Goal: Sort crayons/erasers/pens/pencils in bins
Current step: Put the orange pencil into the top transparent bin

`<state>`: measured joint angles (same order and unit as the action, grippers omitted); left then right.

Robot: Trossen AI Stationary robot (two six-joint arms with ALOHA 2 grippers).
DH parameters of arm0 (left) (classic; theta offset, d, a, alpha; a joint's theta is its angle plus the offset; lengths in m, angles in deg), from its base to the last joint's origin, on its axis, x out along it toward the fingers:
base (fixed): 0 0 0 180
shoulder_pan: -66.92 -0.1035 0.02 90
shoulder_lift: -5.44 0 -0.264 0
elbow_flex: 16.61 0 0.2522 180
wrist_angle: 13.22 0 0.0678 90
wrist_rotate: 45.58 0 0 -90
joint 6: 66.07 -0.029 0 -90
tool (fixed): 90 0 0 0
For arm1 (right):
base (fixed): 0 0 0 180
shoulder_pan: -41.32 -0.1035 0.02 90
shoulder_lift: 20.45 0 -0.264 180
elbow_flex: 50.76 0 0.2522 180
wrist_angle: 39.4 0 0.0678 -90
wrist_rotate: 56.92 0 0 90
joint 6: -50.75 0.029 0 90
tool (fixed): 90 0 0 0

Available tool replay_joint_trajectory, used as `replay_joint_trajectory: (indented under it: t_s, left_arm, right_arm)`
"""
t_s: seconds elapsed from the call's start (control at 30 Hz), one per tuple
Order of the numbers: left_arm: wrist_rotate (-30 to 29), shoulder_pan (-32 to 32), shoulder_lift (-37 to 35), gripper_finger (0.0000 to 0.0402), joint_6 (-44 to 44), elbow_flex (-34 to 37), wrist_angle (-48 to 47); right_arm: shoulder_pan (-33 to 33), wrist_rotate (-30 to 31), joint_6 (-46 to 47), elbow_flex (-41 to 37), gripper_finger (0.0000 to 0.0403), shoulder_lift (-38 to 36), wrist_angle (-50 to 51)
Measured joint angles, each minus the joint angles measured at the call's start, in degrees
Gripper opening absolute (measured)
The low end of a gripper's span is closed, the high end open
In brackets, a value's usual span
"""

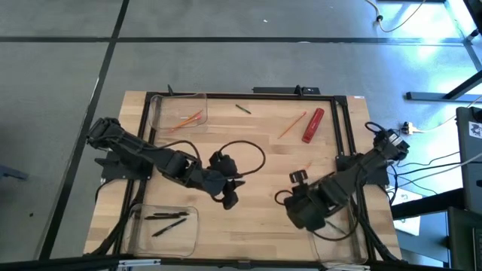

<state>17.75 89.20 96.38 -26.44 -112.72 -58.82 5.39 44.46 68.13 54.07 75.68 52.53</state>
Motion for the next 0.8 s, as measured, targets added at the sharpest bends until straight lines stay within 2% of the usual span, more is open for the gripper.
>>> replay_joint_trajectory:
  t_s: [0.1, 0.2, 0.4, 0.63, 0.8]
  left_arm:
    - [1.4, -0.4, 0.6, 0.0096, -4.4, 0.0, 2.7]
    - [6.2, -2.3, 0.9, 0.0096, -9.3, -1.0, 6.7]
    - [7.9, -6.5, 2.8, 0.0096, -18.7, -9.4, 4.3]
    - [8.2, -9.8, 9.5, 0.0096, -22.7, -16.3, -2.7]
    - [10.0, -10.1, 16.7, 0.0096, -24.4, -17.2, -0.1]
  right_arm:
    - [1.0, -0.3, -0.1, 0.2, 0.0114, -0.9, 1.2]
    - [0.9, -0.5, -1.2, 1.7, 0.0112, -2.3, 1.3]
    - [0.6, 0.2, 0.3, 5.4, 0.0111, -6.6, 2.4]
    - [0.5, 1.4, 0.6, 7.6, 0.0111, -14.2, 3.9]
    - [0.5, 5.0, 2.5, 7.6, 0.0111, -19.4, 3.9]
